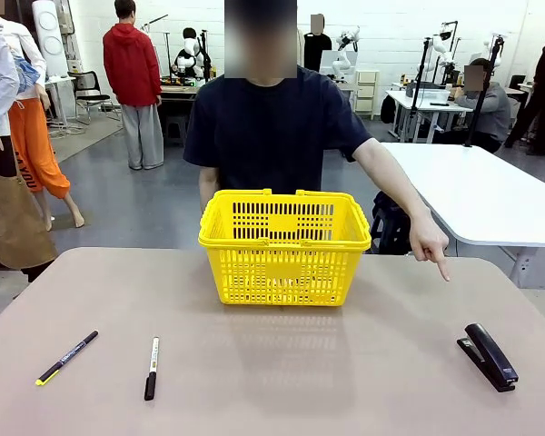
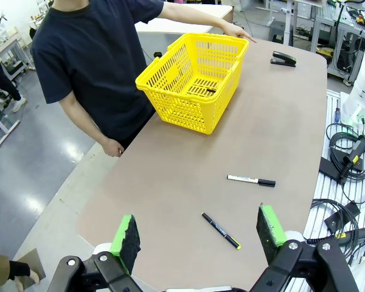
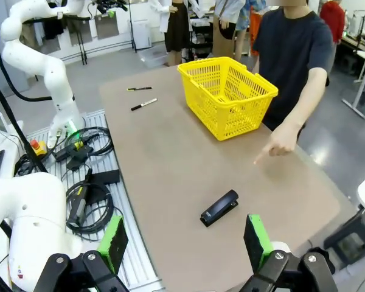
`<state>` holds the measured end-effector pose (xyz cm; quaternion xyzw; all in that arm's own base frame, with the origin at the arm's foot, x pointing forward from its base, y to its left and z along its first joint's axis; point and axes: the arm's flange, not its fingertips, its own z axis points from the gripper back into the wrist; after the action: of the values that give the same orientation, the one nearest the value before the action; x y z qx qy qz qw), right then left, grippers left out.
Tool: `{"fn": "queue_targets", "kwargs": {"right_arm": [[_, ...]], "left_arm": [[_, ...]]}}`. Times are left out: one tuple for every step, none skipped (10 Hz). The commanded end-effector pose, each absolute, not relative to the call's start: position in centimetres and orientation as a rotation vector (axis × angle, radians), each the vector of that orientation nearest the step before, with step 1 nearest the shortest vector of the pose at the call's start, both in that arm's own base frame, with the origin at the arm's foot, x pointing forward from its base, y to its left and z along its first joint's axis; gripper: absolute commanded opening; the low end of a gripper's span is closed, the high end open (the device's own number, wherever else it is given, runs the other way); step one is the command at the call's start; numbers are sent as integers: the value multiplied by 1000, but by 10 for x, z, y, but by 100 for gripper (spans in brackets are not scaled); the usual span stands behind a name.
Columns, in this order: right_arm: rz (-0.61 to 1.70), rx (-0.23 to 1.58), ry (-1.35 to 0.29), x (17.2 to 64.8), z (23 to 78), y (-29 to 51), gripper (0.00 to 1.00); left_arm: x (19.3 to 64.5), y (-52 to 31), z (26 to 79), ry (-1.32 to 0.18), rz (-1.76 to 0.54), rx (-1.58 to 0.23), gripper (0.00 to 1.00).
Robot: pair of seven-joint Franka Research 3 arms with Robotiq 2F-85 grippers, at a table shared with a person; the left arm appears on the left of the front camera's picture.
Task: Place the items the person wants into the basket.
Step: Pick up the item the person points to and place it in the Market Basket.
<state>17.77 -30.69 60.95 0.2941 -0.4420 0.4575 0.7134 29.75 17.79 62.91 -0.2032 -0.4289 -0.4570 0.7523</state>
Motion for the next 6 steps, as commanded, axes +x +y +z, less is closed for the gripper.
{"fn": "queue_targets", "kwargs": {"right_arm": [[1028, 650, -995, 178, 613, -306, 100], [1028, 650, -995, 178, 613, -306, 100], [1028, 650, -995, 178, 613, -306, 100], [1012, 652, -979, 178, 609, -306, 100], [916, 608, -871, 197, 620, -277, 100], [849, 558, -752, 221, 630, -237, 100]], "left_arm": [[297, 179, 629, -958, -1016, -450, 100], [297, 179, 629, -958, -1016, -450, 100], [297, 179, 629, -958, -1016, -450, 100], [297, 179, 629, -958, -1016, -450, 100], [297, 179, 629, -958, -1016, -450, 100], [297, 179, 629, -958, -1016, -450, 100]]}}
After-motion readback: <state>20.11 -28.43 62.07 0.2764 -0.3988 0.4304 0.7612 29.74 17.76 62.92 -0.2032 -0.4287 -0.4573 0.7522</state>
